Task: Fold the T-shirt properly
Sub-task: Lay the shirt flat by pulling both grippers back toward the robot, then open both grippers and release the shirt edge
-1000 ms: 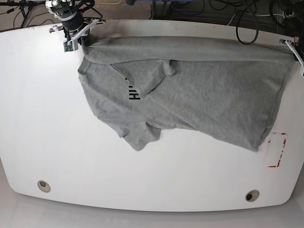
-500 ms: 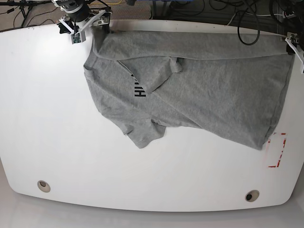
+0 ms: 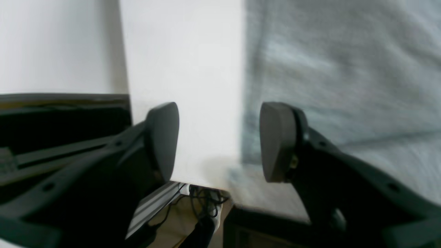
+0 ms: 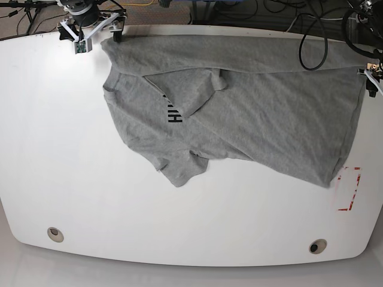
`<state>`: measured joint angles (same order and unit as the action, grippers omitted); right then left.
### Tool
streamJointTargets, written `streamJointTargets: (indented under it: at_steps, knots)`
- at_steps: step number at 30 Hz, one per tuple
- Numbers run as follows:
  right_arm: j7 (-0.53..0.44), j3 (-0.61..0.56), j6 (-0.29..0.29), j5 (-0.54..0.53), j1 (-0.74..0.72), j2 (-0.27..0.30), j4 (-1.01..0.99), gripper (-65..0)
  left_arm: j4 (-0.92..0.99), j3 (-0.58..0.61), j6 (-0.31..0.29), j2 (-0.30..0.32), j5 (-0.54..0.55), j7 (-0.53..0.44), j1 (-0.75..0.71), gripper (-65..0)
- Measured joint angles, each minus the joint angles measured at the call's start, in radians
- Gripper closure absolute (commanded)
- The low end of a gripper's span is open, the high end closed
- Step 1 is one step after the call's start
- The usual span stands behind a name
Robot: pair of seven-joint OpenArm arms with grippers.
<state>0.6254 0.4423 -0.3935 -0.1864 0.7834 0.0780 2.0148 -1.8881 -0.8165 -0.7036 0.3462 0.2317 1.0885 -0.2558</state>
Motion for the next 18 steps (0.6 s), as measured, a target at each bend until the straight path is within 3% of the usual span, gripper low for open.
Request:
streamJointTargets:
  at_steps: [6,14,18]
  knots:
    - [0.001,0.001,0.0,-0.008,-0.056,0.039,0.0,-59.9,0.002,0.0,0.0,-0.002,-0.001,-0.001,0.055,-33.9]
    - [0.008,-0.005,0.0,-0.046,-0.166,0.044,-0.001,-59.9,0.006,0.0,0.0,-0.002,-0.003,-0.003,0.083,-33.9]
    - [0.092,-0.005,0.0,-0.048,-0.237,0.044,-0.003,-59.9,0.007,0.01,0.0,-0.002,-0.005,0.003,0.084,-33.9]
